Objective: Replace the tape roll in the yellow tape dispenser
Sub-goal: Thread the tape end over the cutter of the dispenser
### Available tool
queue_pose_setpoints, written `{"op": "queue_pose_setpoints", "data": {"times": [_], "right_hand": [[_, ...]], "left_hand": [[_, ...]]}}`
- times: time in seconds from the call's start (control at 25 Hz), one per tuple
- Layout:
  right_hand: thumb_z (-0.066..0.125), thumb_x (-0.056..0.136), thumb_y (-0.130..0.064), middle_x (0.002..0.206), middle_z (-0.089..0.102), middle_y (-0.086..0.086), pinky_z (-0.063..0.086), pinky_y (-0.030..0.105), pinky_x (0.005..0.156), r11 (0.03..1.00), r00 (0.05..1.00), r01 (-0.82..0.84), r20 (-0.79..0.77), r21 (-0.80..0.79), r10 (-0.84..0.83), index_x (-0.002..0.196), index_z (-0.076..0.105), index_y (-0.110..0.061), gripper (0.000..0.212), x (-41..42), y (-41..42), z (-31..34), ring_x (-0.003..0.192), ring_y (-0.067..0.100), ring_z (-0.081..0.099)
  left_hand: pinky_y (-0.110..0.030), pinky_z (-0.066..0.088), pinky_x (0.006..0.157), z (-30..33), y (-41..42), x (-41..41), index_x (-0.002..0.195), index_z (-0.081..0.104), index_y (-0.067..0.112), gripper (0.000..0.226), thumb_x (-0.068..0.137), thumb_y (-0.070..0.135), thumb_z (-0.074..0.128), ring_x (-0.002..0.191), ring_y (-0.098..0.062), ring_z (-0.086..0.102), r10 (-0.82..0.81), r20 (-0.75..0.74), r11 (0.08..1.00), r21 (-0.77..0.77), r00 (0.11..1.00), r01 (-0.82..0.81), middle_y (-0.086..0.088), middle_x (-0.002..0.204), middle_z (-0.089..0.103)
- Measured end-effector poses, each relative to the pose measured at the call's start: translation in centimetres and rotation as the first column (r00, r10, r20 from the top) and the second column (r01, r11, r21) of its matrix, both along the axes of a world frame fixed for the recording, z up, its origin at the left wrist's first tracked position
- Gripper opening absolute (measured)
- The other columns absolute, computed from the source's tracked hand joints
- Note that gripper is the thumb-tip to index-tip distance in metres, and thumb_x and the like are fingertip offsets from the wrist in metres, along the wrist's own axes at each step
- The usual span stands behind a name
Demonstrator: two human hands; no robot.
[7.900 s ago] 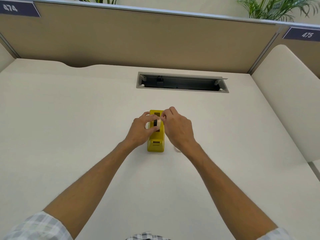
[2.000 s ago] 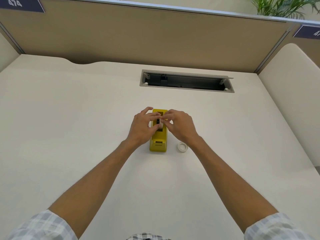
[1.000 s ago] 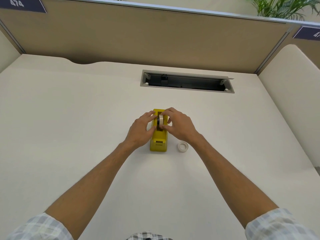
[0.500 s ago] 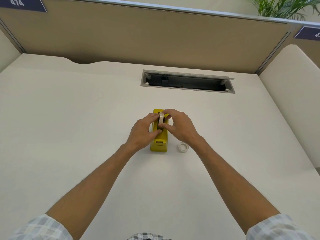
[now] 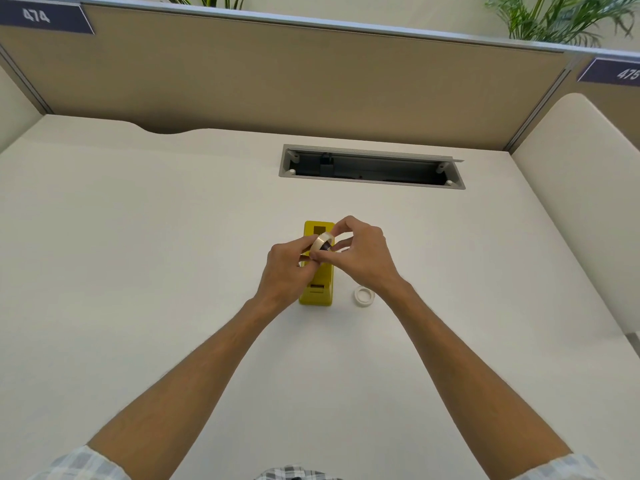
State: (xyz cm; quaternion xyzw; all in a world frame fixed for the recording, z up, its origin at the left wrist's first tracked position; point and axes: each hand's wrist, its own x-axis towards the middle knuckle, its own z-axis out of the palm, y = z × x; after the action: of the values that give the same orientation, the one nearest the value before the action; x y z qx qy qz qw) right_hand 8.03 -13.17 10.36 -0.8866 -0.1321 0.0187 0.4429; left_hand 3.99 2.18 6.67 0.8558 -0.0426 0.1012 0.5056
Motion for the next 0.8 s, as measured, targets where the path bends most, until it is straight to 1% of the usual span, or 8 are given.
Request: {"op": "queue_pose_setpoints", "data": {"times": [0.08, 0.16, 0.24, 0.28, 0.36, 0.44, 0.64, 0.8], "right_hand": [[0.085, 0.066, -0.040, 0.104, 0.066, -0.009, 0.058, 0.024, 0.071, 0.999, 0.998, -0.052, -0.039, 0.013, 0.053, 0.116, 0.059, -0.021, 0.060, -0.1, -0.5, 0.4, 0.074, 0.007, 0.070], [0.083, 0.071, -0.032, 0.109, 0.065, -0.009, 0.059, 0.025, 0.077, 0.990, 0.987, -0.138, -0.077, 0.004, 0.138, 0.130, 0.055, -0.022, 0.066, -0.1, -1.0, 0.8, 0.079, 0.008, 0.070], [0.080, 0.076, -0.023, 0.111, 0.067, -0.007, 0.059, 0.031, 0.082, 0.982, 0.979, -0.188, -0.087, -0.013, 0.186, 0.126, 0.062, -0.021, 0.053, -0.2, -1.3, 1.0, 0.082, 0.007, 0.070], [0.079, 0.078, -0.021, 0.110, 0.068, -0.007, 0.058, 0.031, 0.082, 0.981, 0.978, -0.193, -0.084, -0.025, 0.190, 0.120, 0.066, -0.021, 0.045, -0.3, -1.4, 1.0, 0.083, 0.007, 0.069], [0.077, 0.080, -0.019, 0.103, 0.070, -0.008, 0.057, 0.028, 0.079, 0.981, 0.980, -0.191, -0.066, -0.028, 0.189, 0.111, 0.071, -0.022, 0.032, -0.5, -1.4, 0.8, 0.081, 0.008, 0.068], [0.077, 0.080, -0.019, 0.098, 0.069, -0.009, 0.056, 0.027, 0.076, 0.980, 0.978, -0.201, -0.061, -0.001, 0.200, 0.108, 0.073, -0.022, 0.028, -0.8, -1.4, 0.7, 0.080, 0.009, 0.067], [0.077, 0.080, -0.021, 0.093, 0.069, -0.005, 0.056, 0.031, 0.073, 0.974, 0.974, -0.226, -0.030, -0.030, 0.225, 0.104, 0.075, -0.024, 0.024, -1.1, -1.3, 0.5, 0.077, 0.011, 0.067], [0.079, 0.078, -0.024, 0.090, 0.071, -0.003, 0.057, 0.033, 0.070, 0.993, 0.993, -0.115, 0.033, 0.031, 0.114, 0.097, 0.076, -0.018, 0.020, -1.5, -0.8, 0.2, 0.072, 0.010, 0.068]], "left_hand": [[-0.039, 0.058, 0.078, 0.6, 0.1, -0.2, 0.109, 0.069, 0.026, 0.028, 0.085, 0.013, 0.062, 0.084, -0.022, 0.070, -0.022, -0.020, 0.999, -0.043, 1.000, 0.021, -0.003, 0.090, 0.075], [-0.026, 0.057, 0.078, 1.2, 0.4, -0.3, 0.109, 0.071, 0.023, 0.028, 0.084, 0.012, 0.069, 0.086, -0.014, 0.071, -0.038, -0.051, 0.995, -0.091, 0.998, 0.034, -0.002, 0.093, 0.075], [-0.012, 0.052, 0.080, 1.7, 0.7, -0.5, 0.112, 0.070, 0.017, 0.031, 0.082, 0.010, 0.072, 0.089, 0.002, 0.069, -0.074, -0.077, 0.990, -0.126, 0.994, 0.064, 0.001, 0.098, 0.073], [-0.011, 0.051, 0.082, 1.7, 0.9, -0.6, 0.113, 0.069, 0.016, 0.033, 0.081, 0.008, 0.073, 0.090, 0.006, 0.067, -0.092, -0.088, 0.988, -0.133, 0.992, 0.079, 0.002, 0.101, 0.073], [-0.016, 0.052, 0.087, 1.6, 1.4, -0.7, 0.116, 0.068, 0.014, 0.036, 0.081, 0.006, 0.072, 0.095, 0.002, 0.068, -0.113, -0.105, 0.984, -0.152, 0.988, 0.097, 0.001, 0.106, 0.073], [-0.022, 0.053, 0.089, 1.5, 1.8, -1.0, 0.120, 0.064, 0.012, 0.040, 0.081, 0.004, 0.072, 0.098, -0.006, 0.069, -0.129, -0.123, 0.977, -0.188, 0.984, 0.105, -0.003, 0.109, 0.073], [-0.019, 0.053, 0.087, 1.5, 2.1, -1.1, 0.123, 0.057, 0.014, 0.042, 0.085, 0.001, 0.066, 0.099, -0.007, 0.069, -0.184, -0.135, 0.970, -0.183, 0.974, 0.158, -0.003, 0.111, 0.071], [-0.014, 0.050, 0.088, 1.5, 1.9, -0.5, 0.122, 0.059, 0.013, 0.037, 0.087, -0.001, 0.062, 0.110, -0.005, 0.063, -0.126, -0.090, 0.984, -0.139, 0.988, 0.113, 0.000, 0.116, 0.068]]}}
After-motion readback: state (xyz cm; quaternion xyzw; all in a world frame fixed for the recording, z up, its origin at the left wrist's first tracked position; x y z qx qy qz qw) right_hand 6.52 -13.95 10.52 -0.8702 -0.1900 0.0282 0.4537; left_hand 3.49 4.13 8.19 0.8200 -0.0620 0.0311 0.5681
